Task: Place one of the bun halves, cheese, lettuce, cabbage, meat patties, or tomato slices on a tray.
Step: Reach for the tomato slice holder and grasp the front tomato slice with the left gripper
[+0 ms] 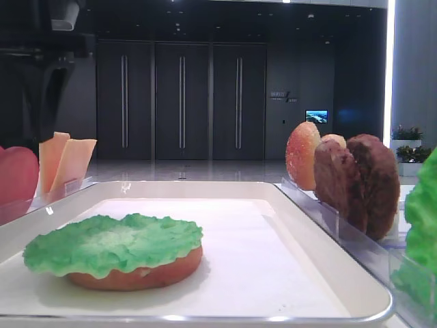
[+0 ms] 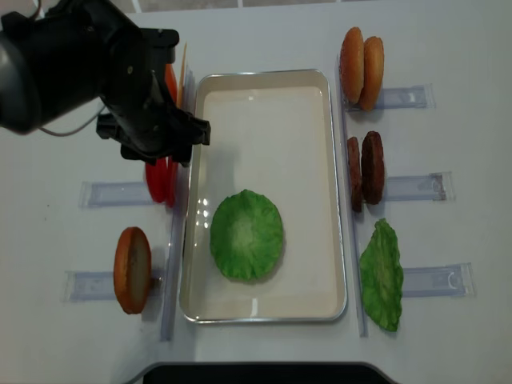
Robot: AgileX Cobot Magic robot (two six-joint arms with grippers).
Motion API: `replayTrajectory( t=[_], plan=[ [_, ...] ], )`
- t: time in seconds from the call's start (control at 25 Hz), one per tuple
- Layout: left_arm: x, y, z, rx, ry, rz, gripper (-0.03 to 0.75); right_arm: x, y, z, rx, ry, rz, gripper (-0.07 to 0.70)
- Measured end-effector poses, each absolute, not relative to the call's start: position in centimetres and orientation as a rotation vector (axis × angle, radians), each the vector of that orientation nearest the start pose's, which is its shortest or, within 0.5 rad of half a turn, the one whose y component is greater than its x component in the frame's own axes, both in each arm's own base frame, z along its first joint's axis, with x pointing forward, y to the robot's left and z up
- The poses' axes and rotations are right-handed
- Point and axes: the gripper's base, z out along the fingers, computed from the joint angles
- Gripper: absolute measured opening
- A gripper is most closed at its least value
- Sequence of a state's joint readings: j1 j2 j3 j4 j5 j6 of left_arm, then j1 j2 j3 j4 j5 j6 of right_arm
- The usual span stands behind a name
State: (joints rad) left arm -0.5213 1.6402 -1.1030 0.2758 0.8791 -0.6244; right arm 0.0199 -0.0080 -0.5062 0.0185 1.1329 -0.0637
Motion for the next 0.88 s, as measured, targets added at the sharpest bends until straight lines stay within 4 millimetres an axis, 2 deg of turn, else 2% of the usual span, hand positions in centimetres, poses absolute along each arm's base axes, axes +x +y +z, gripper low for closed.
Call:
replayTrajectory(
  t=[0.4,0.72,0.8,0.88],
  plan=[
    [29.7,-14.8,19.1,0.089,2.860,0.148,0.434,-1.0,0.1,27.3,-0.090,2.100,-0.004,0.237],
    [29.9,-14.9,18.6,0.097,2.864,0.151,0.425,-1.0,0.1,27.3,-0.090,2.100,-0.004,0.237],
    [29.9,-14.9,18.6,0.097,2.864,0.151,0.398,-1.0,0.1,27.3,-0.090,2.100,-0.004,0.237],
    [29.9,-14.9,18.6,0.098,2.863,0.152,0.335,-1.0,0.1,27.3,-0.090,2.100,-0.004,0.237]
  ],
)
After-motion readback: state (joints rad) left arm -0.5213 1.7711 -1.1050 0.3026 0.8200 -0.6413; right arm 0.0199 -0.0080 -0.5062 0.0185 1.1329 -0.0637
